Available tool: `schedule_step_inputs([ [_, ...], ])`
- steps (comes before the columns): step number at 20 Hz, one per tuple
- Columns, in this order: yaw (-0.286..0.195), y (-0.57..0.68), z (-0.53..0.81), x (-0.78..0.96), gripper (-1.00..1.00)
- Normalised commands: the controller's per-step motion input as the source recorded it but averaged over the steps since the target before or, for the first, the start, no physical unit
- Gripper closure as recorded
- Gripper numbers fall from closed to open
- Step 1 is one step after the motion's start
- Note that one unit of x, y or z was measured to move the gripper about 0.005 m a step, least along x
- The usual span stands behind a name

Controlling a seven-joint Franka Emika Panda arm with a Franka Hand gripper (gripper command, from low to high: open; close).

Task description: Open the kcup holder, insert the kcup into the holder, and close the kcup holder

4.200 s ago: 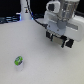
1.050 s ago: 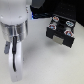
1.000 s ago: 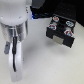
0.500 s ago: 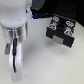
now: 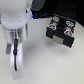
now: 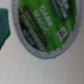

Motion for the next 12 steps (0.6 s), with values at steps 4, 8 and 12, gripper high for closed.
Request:
schedule_step_inputs([
  [4, -0.003, -0.02, -0.02, -0.21, -1.0],
  [8, -0.054, -0.11, -0.02, 0.06, -1.0],
  [12, -0.081, -0.09, 0.02, 0.17, 1.0],
])
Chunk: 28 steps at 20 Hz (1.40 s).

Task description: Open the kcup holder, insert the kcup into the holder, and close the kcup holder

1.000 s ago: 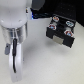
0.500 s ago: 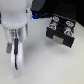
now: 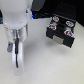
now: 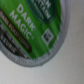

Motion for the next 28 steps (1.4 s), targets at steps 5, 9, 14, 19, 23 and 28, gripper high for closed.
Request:
schedule_step_inputs([
  [5, -0.061, -0.04, 0.09, 0.08, 1.0],
  [9, -0.024, -0.02, 0.14, 0.05, 1.0],
  [14, -0.031, -0.01, 0.25, 0.05, 1.0],
  [19, -0.018, -0.02, 0.22, 0.05, 1.0],
  [23, 0.016, 0.41, 0.82, 0.04, 1.0],
  [28, 0.027, 0.55, 0.84, 0.03, 1.0],
])
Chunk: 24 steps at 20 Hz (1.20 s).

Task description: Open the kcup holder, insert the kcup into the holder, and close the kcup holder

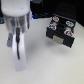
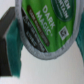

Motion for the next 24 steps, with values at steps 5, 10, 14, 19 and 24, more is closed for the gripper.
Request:
schedule_step_inputs([
  [5, 0.048, 0.61, 0.78, 0.01, 1.0],
  [10, 0.056, 0.63, 0.66, 0.01, 1.0],
  [14, 0.045, 0.64, 0.57, 0.0, 1.0],
  [19, 0.031, 0.66, 0.5, -0.03, 1.0],
  [24, 0.016, 0.68, 0.46, 0.0, 1.0],
])
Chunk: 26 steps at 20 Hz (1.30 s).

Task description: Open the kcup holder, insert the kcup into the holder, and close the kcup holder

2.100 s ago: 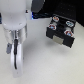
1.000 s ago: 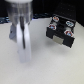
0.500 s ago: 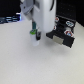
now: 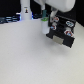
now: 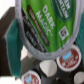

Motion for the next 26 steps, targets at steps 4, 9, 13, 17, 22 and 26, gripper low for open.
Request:
schedule_step_inputs([
  [4, 0.025, 0.67, 0.3, 0.01, 1.0],
  [9, 0.028, 0.67, 0.15, 0.03, 1.0],
  [13, 0.036, 0.65, 0.02, 0.04, 1.0],
  [17, 0.05, 0.64, 0.0, 0.03, 1.0],
  [22, 0.078, 0.54, -0.04, -0.07, 1.0],
  [26, 0.11, 0.43, -0.1, -0.17, 1.0],
])
